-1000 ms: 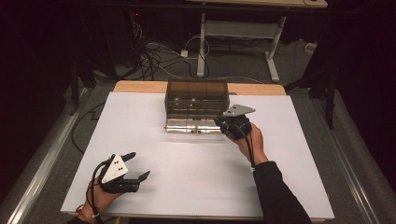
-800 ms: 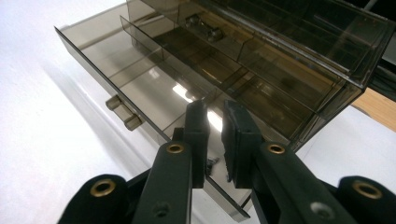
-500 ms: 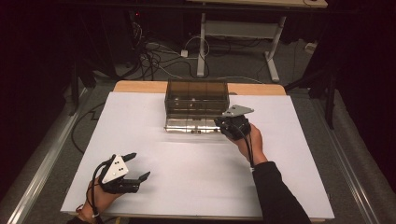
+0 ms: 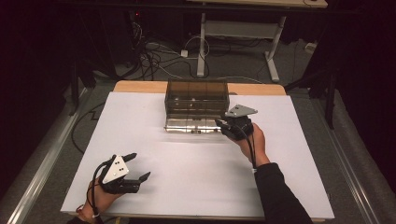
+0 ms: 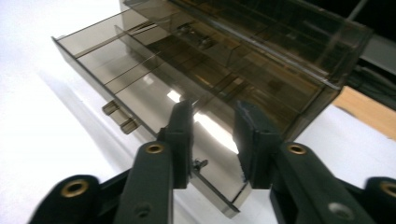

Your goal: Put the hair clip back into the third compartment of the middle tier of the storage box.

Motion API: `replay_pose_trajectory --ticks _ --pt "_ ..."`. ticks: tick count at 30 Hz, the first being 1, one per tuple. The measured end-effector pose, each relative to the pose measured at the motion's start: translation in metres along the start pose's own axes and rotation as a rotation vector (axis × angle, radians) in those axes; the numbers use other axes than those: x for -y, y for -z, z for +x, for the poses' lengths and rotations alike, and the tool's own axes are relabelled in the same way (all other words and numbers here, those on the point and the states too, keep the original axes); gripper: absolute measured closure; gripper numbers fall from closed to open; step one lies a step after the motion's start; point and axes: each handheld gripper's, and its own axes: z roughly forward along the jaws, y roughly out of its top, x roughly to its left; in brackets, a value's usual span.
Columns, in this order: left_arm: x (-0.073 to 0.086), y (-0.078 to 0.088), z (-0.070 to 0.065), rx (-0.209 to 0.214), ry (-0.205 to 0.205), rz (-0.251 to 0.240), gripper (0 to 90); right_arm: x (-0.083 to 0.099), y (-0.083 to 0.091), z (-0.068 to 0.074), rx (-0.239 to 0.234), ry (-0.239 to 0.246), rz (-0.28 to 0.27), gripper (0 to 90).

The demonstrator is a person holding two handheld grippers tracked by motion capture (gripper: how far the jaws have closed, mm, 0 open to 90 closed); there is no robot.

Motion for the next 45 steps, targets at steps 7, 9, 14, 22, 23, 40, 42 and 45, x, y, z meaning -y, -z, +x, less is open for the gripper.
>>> replay_pose_trajectory --ticks 7,9,14,22,23,40,42,45 --pt "0.000 0.000 0.000 0.002 -0.003 0.003 18.3 -0.001 0.003 0.001 0.009 -0.002 -0.017 57.6" --pt "0.000 0.000 0.000 0.001 -0.002 0.002 18.3 -0.002 0.004 0.003 0.021 0.002 -0.025 54.7" --pt "-0.001 0.000 0.000 0.004 -0.005 0.003 18.3 -0.002 0.008 0.005 0.041 0.008 -0.045 43.1" --pt "-0.001 0.001 0.000 0.003 -0.005 0.004 18.3 -0.002 0.013 0.004 0.107 -0.030 -0.072 26.1" --pt "-0.001 0.001 0.000 0.004 -0.006 0.005 18.3 -0.002 0.013 0.004 0.107 -0.030 -0.072 26.1" --pt "0.000 0.000 0.000 -0.002 -0.012 -0.003 18.3 -0.002 0.022 0.004 0.175 -0.049 -0.074 16.8" --pt "0.000 0.000 0.000 -0.003 -0.012 -0.003 18.3 -0.002 0.023 0.005 0.184 -0.040 -0.071 16.6" --pt "0.000 0.000 0.000 -0.004 -0.014 -0.001 18.3 -0.002 0.026 0.006 0.185 -0.032 -0.066 16.6"
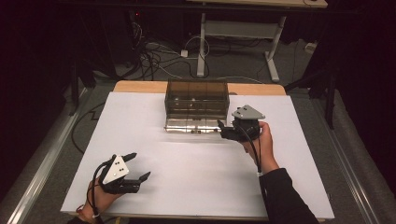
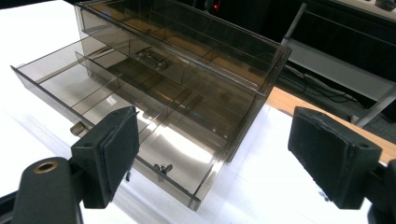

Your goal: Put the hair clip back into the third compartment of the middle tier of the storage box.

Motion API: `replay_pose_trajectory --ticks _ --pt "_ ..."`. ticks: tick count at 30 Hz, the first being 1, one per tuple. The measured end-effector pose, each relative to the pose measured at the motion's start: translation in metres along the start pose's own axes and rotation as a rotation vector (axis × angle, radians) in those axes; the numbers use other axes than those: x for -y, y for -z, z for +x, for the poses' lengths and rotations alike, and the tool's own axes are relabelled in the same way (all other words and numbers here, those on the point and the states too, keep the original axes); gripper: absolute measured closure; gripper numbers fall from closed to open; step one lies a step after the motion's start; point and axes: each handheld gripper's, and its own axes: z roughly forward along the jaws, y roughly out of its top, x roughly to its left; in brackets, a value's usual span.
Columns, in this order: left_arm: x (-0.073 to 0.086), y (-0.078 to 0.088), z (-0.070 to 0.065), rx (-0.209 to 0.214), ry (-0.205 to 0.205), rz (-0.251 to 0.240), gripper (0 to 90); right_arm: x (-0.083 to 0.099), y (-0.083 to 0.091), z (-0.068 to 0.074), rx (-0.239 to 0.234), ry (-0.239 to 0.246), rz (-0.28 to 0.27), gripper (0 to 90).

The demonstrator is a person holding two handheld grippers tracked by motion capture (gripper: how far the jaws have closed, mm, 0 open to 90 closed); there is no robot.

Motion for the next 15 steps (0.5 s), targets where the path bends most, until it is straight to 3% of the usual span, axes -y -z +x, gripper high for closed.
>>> replay_pose_trajectory --ticks 6,7,8,13,14,15 --pt "0.000 0.000 -0.001 0.000 -0.003 0.000 18.3 0.001 0.004 -0.002 0.012 -0.003 0.008 16.7" --pt "0.000 -0.003 -0.003 -0.013 0.044 -0.039 18.2 0.001 0.005 -0.002 0.014 -0.004 0.005 16.6" --pt "0.000 0.000 -0.001 0.000 -0.002 -0.001 18.3 0.001 0.006 -0.001 0.026 0.000 0.000 17.1" --pt "-0.002 0.000 -0.003 0.010 0.015 -0.015 18.1 0.002 0.011 -0.002 0.050 0.003 -0.017 17.7" --pt "-0.002 0.000 -0.003 -0.005 0.026 -0.023 18.1 0.002 0.012 -0.002 0.049 0.004 -0.016 17.7" --pt "-0.002 0.000 -0.003 0.010 0.014 -0.013 18.1 0.002 0.012 -0.002 0.048 0.007 -0.015 17.7"
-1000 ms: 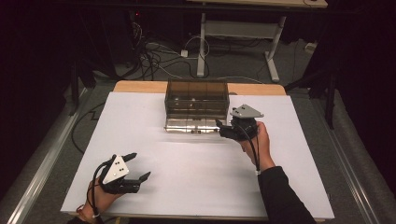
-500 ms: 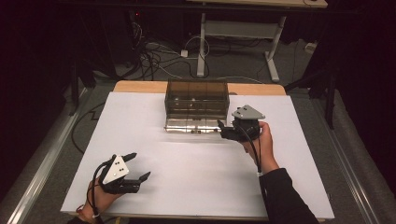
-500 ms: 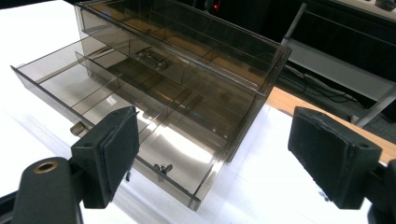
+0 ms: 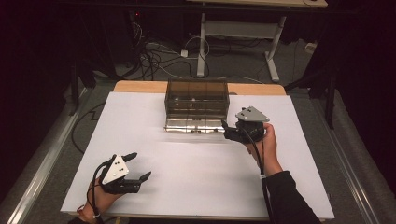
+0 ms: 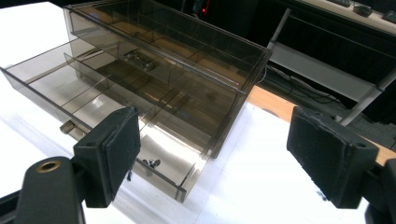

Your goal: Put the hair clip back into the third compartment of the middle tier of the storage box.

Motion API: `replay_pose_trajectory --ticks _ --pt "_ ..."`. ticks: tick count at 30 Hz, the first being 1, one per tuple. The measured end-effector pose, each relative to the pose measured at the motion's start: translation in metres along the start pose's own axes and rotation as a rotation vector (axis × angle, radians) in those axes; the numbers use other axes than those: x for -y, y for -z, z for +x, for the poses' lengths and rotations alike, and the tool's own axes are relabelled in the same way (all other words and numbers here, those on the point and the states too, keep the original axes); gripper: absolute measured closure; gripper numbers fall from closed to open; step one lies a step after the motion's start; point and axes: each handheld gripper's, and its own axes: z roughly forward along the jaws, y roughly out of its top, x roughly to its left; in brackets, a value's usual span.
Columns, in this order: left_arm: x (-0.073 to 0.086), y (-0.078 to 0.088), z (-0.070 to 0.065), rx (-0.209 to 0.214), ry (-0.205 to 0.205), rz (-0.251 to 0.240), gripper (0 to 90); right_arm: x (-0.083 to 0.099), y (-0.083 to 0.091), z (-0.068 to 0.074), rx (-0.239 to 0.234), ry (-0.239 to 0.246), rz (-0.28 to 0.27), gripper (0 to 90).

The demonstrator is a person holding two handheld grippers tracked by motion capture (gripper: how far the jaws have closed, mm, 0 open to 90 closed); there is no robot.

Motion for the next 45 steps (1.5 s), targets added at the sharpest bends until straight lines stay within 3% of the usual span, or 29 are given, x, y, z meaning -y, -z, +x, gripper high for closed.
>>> replay_pose_trajectory --ticks 6,28,45 --pt "0.001 0.000 0.001 -0.003 -0.003 0.003 18.1 0.000 0.006 0.002 0.015 0.028 -0.014 18.9" --pt "0.001 0.000 -0.001 -0.003 -0.008 0.003 18.2 0.014 0.030 -0.004 -0.008 0.037 -0.011 21.2" --pt "0.001 0.000 -0.002 -0.003 -0.012 0.003 18.0 0.028 0.050 0.001 -0.031 0.094 -0.012 21.1"
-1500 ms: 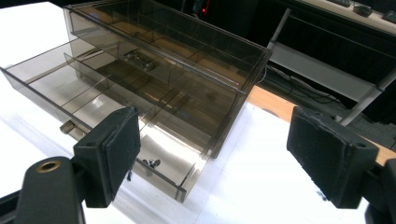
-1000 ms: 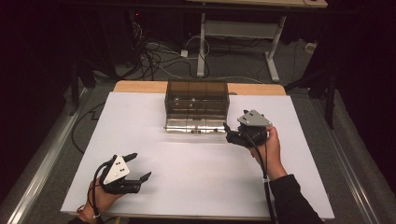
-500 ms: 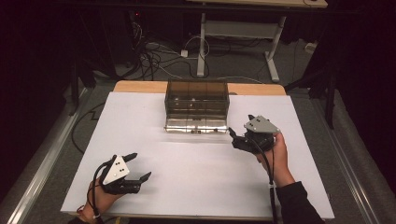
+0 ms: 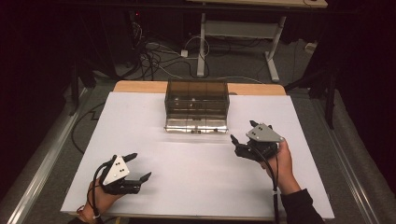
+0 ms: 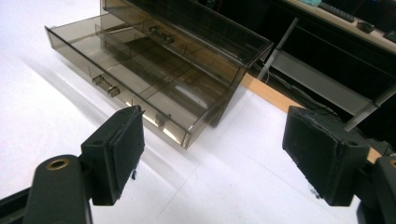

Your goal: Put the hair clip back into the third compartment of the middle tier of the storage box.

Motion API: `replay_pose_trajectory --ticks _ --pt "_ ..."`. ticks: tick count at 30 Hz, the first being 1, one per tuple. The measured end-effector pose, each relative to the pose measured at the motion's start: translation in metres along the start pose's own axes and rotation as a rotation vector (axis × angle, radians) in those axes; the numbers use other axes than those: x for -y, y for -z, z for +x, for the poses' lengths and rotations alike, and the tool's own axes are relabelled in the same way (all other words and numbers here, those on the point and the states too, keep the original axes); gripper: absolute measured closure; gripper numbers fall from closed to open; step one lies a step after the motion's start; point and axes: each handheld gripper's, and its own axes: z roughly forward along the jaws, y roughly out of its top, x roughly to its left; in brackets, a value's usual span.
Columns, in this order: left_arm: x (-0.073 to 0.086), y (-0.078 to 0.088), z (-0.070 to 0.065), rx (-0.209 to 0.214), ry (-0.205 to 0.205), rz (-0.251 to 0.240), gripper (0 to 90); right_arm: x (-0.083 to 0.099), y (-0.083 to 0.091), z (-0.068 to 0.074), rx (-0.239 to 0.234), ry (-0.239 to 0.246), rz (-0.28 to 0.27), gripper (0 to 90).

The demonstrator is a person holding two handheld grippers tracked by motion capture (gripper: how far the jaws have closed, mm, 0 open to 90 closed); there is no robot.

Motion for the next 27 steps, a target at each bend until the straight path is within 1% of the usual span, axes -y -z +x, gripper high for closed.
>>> replay_pose_trajectory --ticks 12,20,24,27 --pt "0.000 0.000 -0.002 0.005 -0.004 0.001 18.0 0.009 0.011 0.002 0.005 0.025 0.009 21.1" --pt "0.001 -0.001 -0.003 0.006 -0.012 0.007 17.9 0.015 0.020 0.001 0.003 0.021 0.004 21.0" --pt "0.000 0.000 -0.004 0.007 -0.016 0.002 17.9 0.019 0.024 0.003 0.005 0.028 0.019 21.0" --pt "0.001 -0.001 -0.004 0.008 -0.016 0.004 17.9 0.020 0.029 0.005 0.006 0.038 0.014 20.7"
